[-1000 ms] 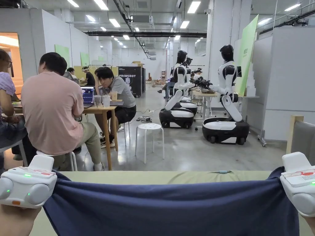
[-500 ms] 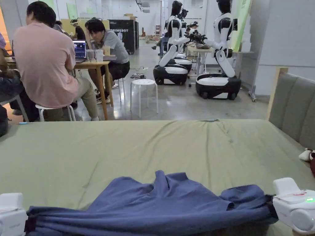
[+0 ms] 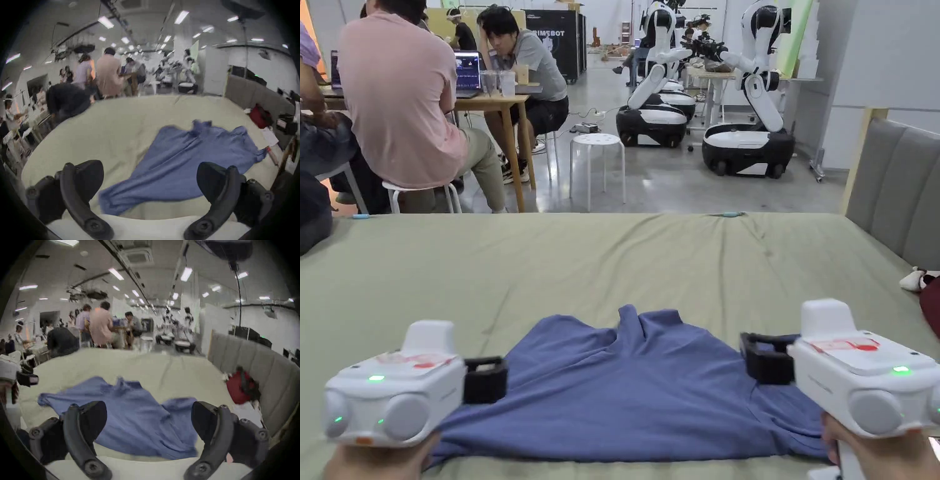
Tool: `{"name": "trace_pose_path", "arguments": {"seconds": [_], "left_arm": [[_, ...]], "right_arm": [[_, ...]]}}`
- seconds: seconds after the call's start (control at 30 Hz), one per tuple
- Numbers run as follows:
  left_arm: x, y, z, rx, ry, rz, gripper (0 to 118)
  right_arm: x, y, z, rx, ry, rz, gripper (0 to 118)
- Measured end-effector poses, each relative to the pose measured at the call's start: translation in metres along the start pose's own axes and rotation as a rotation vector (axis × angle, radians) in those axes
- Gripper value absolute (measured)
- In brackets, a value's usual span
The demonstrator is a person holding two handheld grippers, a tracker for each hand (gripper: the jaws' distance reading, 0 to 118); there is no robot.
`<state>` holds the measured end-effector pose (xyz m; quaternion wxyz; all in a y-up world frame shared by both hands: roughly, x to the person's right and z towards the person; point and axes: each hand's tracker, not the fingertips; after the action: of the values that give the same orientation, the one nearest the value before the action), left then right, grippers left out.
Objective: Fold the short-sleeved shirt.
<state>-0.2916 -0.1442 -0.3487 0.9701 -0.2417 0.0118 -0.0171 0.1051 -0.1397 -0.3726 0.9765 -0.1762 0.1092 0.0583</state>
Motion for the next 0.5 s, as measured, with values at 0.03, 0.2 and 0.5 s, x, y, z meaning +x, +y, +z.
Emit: {"name": "trace_pose_path", "arguments": {"seconds": [0.03,0.2,0.5], "left_arm": [[0.013,0.002,0.003,0.033,-0.021,0.001,114],[0.054,0.003,0.015,0.144,-0.028,-0.018,0],[-0.066,0.008,-0.024,-0.184,0.013,0.066,0]], "right_arm": [[-0.016,0.005,0.001,0.013,0.015,0.006,108],[-0.069,0.005,-0.004,0.032,0.012,0.039,0],[-0.086,-0.006,-0.019,-0.039,0.089,0.024,0]]}}
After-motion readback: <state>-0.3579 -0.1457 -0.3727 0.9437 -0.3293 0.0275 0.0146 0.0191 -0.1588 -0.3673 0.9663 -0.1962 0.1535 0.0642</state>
